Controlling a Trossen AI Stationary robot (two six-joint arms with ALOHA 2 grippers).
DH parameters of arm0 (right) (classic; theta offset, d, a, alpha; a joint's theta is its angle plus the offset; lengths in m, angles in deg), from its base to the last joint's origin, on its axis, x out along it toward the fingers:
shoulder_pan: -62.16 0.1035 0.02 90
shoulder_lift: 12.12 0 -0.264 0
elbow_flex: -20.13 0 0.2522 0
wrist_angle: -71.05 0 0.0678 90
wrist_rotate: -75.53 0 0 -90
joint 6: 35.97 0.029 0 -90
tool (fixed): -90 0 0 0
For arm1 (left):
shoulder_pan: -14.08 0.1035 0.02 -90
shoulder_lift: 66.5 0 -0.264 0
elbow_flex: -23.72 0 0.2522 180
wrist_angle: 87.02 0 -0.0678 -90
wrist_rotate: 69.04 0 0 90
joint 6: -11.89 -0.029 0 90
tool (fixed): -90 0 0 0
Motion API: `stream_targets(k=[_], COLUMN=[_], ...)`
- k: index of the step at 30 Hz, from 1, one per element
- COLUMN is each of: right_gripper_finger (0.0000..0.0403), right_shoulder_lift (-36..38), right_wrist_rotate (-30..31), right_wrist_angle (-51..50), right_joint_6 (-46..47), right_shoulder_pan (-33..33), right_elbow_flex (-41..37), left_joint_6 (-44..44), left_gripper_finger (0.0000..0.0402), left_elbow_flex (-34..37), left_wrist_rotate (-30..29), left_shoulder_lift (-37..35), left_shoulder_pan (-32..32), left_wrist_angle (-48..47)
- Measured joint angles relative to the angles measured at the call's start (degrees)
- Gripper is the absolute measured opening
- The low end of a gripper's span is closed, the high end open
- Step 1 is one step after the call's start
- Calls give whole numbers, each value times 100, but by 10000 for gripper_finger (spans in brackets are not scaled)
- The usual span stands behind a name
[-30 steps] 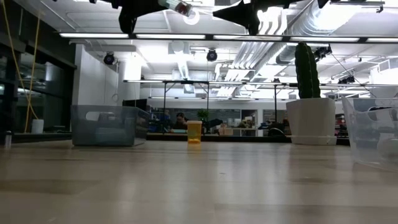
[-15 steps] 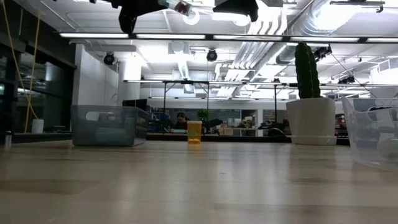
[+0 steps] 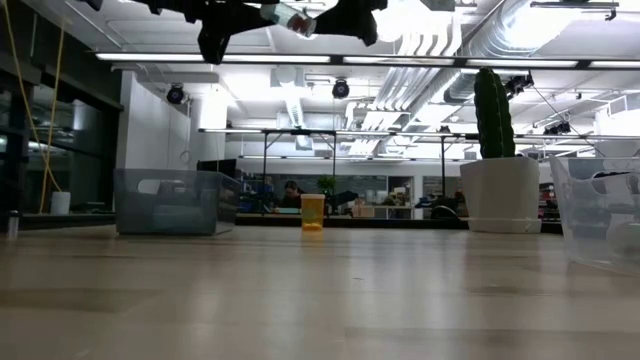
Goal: Pick and place medicine bottles into bin by pill shape (circle, oval)
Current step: Put the small blue medicine bottle into the transparent bin
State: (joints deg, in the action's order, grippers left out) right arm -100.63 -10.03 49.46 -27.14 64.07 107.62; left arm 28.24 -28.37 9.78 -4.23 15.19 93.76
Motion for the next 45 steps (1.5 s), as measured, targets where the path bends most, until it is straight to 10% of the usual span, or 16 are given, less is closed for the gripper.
stream_targets(k=[14, 45], right_gripper_finger=[262, 108], right_shoulder_lift=[-81, -81], right_wrist_rotate=[-362, -497], right_wrist_angle=[-525, -145], right_joint_6=[13, 9], right_shoulder_pan=[0, 0], right_elbow_flex=[115, 113], left_joint_6=[63, -49], left_gripper_finger=[108, 108], left_elbow_flex=[-4, -4], left_wrist_rotate=[153, -31], left_shoulder_lift=[162, 160], left_shoulder_pan=[-1, 6], left_wrist_angle=[237, 504])
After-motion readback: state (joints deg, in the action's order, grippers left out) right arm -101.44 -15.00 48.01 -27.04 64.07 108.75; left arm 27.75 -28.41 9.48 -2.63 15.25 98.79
